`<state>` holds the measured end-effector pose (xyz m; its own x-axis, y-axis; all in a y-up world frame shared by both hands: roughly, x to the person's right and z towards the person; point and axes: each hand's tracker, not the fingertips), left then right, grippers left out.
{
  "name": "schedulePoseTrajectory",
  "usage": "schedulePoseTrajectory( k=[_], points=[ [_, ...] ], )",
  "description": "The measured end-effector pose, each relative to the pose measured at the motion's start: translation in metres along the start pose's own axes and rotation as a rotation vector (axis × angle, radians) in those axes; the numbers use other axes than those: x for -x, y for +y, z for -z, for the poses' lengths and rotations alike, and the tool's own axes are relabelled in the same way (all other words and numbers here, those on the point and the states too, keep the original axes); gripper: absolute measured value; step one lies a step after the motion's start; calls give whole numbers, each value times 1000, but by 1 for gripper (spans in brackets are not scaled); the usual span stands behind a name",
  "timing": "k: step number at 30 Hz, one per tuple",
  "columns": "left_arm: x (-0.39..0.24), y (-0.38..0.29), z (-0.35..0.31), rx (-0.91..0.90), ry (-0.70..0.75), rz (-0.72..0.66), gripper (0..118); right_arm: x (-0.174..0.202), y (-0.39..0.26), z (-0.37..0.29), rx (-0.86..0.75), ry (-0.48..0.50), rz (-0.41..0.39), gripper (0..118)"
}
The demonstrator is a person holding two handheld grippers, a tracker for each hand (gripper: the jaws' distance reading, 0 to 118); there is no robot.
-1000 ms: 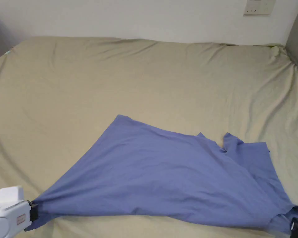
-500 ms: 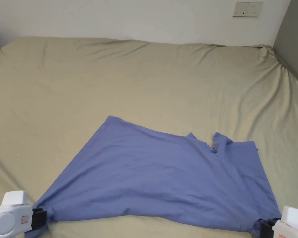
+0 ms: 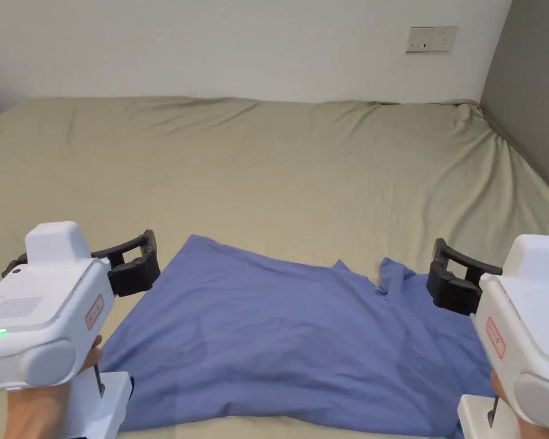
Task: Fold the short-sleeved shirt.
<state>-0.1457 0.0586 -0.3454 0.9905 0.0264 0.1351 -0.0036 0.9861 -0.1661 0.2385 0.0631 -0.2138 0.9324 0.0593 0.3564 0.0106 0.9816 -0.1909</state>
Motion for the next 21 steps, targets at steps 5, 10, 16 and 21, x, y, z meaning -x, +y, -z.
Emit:
schedulePoseTrajectory(
  k=[5, 10, 16, 21],
  points=[
    [-18, -1, 2, -61, -49, 5, 94, 2, 2, -1, -60, -83, -74, 82],
    [-31, -7, 22, -15, -133, 25, 0, 8, 7, 3, -67, -76, -72, 2],
    [-41, -7, 93, 157, -166, 42, 0, 4, -1, 35, -32, -82, -67, 2],
    [-32, -18, 198, 402, -194, 1, 0, 1, -12, 64, 10, -100, -75, 2]
  ],
)
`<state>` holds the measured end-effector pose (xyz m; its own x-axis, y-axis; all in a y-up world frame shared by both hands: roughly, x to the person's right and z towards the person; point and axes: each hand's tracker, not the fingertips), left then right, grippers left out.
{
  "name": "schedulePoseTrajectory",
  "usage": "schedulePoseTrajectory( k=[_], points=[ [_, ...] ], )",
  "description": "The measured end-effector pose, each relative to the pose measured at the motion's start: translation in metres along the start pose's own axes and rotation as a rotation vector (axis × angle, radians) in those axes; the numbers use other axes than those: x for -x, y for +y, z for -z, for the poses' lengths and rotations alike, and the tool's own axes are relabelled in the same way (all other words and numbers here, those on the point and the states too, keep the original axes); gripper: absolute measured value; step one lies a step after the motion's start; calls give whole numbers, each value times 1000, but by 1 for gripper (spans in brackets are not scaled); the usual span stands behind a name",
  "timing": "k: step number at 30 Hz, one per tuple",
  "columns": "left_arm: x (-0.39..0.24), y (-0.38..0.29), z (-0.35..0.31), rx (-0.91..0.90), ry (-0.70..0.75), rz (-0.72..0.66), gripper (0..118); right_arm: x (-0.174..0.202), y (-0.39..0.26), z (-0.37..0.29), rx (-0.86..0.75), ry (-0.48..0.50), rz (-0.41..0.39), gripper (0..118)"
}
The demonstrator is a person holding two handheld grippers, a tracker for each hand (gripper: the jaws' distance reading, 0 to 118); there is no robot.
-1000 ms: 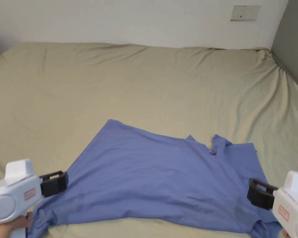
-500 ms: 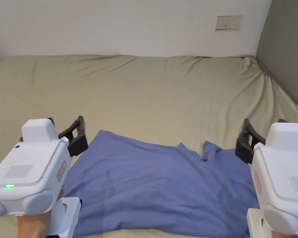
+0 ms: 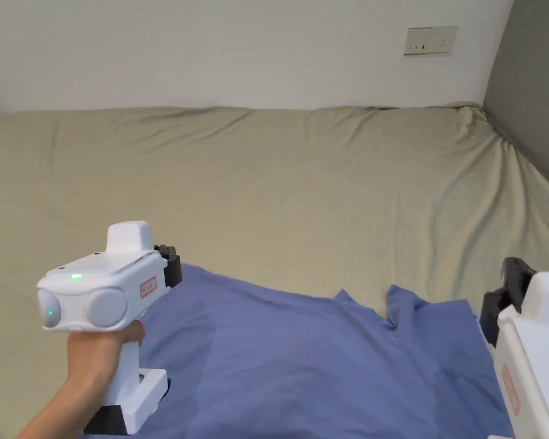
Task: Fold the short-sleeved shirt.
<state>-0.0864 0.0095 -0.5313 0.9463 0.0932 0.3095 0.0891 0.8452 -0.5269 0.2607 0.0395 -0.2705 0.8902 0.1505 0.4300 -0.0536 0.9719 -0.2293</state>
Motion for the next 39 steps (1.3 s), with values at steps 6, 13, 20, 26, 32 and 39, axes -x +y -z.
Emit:
schedulePoseTrajectory(
  k=[6, 13, 20, 26, 32, 39],
  points=[
    [29, 18, 116, 157, 38, 99, 5, 1, -22, 42, 80, -25, -17, 2],
    [50, 4, 220, 375, 69, 51, 106, 2, -49, 80, 168, -58, -20, 2],
    [46, -27, 256, 476, 73, 50, 64, -7, -72, 95, 268, -80, 4, 2],
    [27, -19, 228, 419, 76, 44, 0, -39, -97, 125, 476, -31, 191, 3],
    [17, 7, 161, 265, 13, 33, 0, -57, -132, 179, 721, -8, 199, 89],
    [21, 32, 97, 188, -39, 49, 0, -53, -176, 224, 875, 10, 145, 87]
  ],
)
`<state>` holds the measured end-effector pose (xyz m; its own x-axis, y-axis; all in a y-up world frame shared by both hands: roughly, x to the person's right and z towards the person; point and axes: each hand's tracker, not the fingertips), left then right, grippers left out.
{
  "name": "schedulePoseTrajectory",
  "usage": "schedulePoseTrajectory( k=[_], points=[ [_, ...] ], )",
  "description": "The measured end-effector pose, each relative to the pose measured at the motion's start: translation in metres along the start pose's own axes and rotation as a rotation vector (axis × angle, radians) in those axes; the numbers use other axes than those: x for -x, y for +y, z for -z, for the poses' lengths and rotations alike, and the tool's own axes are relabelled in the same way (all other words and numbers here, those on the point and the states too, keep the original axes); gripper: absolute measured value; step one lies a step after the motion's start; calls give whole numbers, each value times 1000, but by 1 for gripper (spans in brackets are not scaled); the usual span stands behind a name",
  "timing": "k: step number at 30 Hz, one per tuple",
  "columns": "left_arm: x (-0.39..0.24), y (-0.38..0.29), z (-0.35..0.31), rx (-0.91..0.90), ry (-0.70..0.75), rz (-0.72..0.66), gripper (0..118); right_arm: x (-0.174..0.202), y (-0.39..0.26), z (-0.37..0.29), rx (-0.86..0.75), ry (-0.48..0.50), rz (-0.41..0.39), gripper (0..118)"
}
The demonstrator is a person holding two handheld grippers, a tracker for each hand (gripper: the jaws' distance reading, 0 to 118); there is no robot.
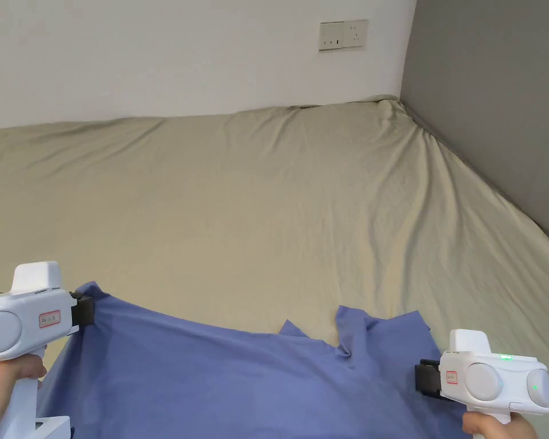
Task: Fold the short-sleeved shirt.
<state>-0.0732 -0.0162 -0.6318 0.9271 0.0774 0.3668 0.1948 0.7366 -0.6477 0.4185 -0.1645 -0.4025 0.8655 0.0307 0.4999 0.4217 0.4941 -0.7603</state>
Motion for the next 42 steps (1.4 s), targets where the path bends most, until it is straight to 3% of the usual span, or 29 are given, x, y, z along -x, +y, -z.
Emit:
schedulePoseTrajectory(
  k=[2, 4, 5, 6, 7, 14, 27, 33, 42],
  points=[
    [1, 0, -9, -13, -7, 10, 0, 5, -3, 5, -30, -26, -50, 63],
    [0, -1, -15, -17, -3, 26, 0, 4, -3, 1, -31, -21, -53, 59],
    [0, -2, -19, -21, 2, 23, 0, 4, -3, -3, -47, -20, -72, 38],
    [2, -3, -19, -26, 4, 18, 0, 4, -2, -6, -55, -12, -91, 9],
    [3, -4, -22, -30, 5, 10, 0, 5, -4, -11, -65, -31, -105, 3],
    [3, -1, -73, -134, 5, -9, 0, 23, 6, -125, -356, -57, -225, 3],
    [25, 107, -219, -530, 149, 10, 0, 71, 138, -344, -955, -20, -230, 3],
    [38, 175, -273, -700, 235, -19, 0, 92, 213, -417, -1150, -24, -199, 3],
    [50, 219, -285, -814, 285, -50, 0, 98, 264, -449, -1213, 99, -92, 3]
  ],
)
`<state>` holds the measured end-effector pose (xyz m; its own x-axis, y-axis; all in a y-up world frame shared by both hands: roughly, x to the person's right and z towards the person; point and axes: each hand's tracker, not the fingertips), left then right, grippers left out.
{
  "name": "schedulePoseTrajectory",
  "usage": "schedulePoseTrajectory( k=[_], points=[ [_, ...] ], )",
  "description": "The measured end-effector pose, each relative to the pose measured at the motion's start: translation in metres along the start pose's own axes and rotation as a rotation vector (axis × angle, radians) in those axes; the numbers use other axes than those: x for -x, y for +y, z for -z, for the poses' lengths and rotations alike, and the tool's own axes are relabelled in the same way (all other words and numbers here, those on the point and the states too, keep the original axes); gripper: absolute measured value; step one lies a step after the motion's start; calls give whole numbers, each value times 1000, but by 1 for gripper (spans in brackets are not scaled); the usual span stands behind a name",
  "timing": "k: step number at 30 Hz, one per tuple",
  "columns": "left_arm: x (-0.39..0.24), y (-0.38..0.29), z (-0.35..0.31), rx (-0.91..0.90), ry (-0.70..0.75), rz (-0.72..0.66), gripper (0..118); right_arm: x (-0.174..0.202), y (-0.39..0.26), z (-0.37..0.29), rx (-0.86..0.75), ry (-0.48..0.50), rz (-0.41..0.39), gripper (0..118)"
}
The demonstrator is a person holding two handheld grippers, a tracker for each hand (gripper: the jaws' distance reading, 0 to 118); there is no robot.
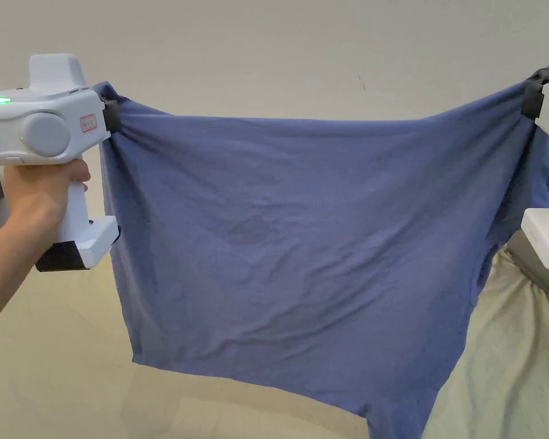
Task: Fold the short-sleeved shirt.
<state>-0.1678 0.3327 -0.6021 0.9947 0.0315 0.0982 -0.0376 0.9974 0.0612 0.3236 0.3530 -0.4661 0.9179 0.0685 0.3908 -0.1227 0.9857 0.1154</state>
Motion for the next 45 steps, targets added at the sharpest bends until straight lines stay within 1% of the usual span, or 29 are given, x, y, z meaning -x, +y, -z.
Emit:
schedulePoseTrajectory(
  k=[2, 5, 9, 12, 14, 17, 23, 24, 27, 33, 35, 37, 40, 44, 45],
  points=[
    [1, -12, 7, 12, 12, -3, 0, -1, -14, 4, 12, 23, 44, 3],
    [3, -48, 14, 67, 17, 8, 0, -2, -46, 5, 56, 57, 82, 3],
    [7, -114, 21, 192, 20, 0, 0, -3, -109, 10, 164, 90, 87, 3],
    [11, -172, 17, 301, 23, 4, 0, -3, -162, 2, 272, 102, 110, 3],
    [15, -212, 6, 359, 23, -8, 0, -3, -196, -10, 333, 100, 107, 3],
    [21, -262, -17, 448, 24, -44, 0, -7, -243, -31, 429, 104, 128, 3],
    [38, -330, -81, 570, 42, -93, 0, -16, -305, -98, 544, 125, 173, 3],
    [48, -342, -82, 578, 40, -103, 0, -18, -311, -109, 563, 130, 180, 3],
    [60, -361, -118, 616, 48, -142, 0, -23, -321, -155, 598, 143, 201, 3],
    [72, -378, -197, 645, 51, -145, 0, -40, -333, -242, 639, 149, 240, 3],
    [79, -380, -219, 650, 41, -145, 0, -44, -332, -266, 649, 140, 224, 3],
    [82, -382, -239, 671, 37, -131, 0, -50, -332, -287, 660, 145, 212, 3],
    [84, -385, -265, 701, 28, -70, 0, -56, -335, -317, 713, 155, 229, 3],
    [87, -400, -289, 762, 39, -14, 0, -60, -352, -349, 822, 175, 239, 3],
    [89, -406, -292, 780, 41, -10, 0, -59, -361, -354, 859, 166, 238, 3]
  ],
)
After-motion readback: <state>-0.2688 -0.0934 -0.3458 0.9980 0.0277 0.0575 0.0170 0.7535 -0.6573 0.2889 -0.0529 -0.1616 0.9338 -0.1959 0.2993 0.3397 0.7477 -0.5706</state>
